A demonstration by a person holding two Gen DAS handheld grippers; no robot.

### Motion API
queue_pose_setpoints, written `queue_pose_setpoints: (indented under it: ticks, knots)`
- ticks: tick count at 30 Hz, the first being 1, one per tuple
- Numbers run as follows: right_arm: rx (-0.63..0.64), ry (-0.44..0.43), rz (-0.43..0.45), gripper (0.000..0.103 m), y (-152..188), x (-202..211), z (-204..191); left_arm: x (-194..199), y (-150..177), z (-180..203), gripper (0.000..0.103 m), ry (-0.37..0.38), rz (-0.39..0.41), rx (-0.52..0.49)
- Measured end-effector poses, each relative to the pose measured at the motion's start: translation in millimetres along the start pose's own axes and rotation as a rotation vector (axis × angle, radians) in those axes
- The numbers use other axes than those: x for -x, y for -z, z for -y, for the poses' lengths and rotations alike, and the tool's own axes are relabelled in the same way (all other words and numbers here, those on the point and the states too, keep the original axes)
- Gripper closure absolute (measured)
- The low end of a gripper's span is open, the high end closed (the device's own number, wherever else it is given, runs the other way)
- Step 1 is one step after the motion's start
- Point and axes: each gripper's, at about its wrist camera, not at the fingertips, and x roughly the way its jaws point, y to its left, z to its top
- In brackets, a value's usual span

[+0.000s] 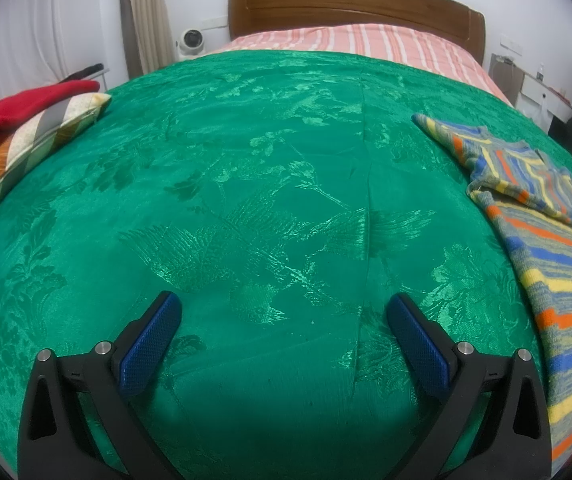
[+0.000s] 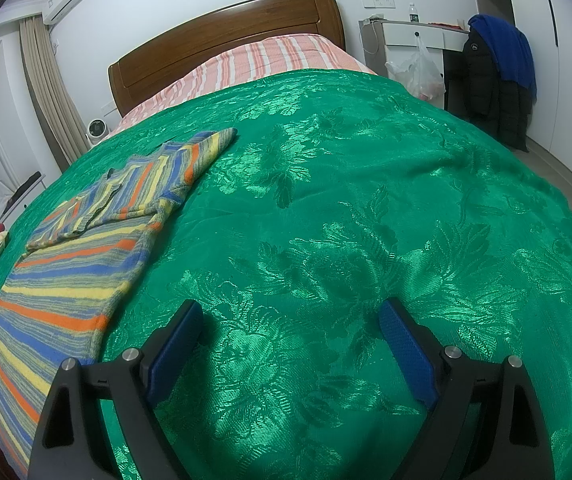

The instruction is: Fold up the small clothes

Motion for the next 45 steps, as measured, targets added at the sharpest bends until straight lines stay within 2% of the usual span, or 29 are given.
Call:
queue_pose_setpoints:
  ticks: [33,35,37,40,43,45]
  knots:
    - [0.002,0.004,-0.003,0.014,0,0,0,-1,-2,-1,0.001,0.010,-0.008,0.007]
    - [0.002,0.008,-0.014,0.013,0,-1,0,2,-7,-6,0.001,0.046,-0.043,0.014]
    - [0.016,0.020,-0.069,0.013,-8,-1,-3,15,-13,-12,0.004,0.076,-0.077,0.022]
    - [0.059,0.013,-0.119,0.014,-22,21,-9,56,-7,-16,0.003,0.200,-0.103,0.012]
    - [0.122,-0.104,-0.131,0.014,-24,71,-27,87,23,1,0.004,0.343,-0.247,-0.050]
    - [0.146,-0.208,-0.227,0.014,-9,100,-42,101,55,22,0.006,0.397,-0.343,-0.130]
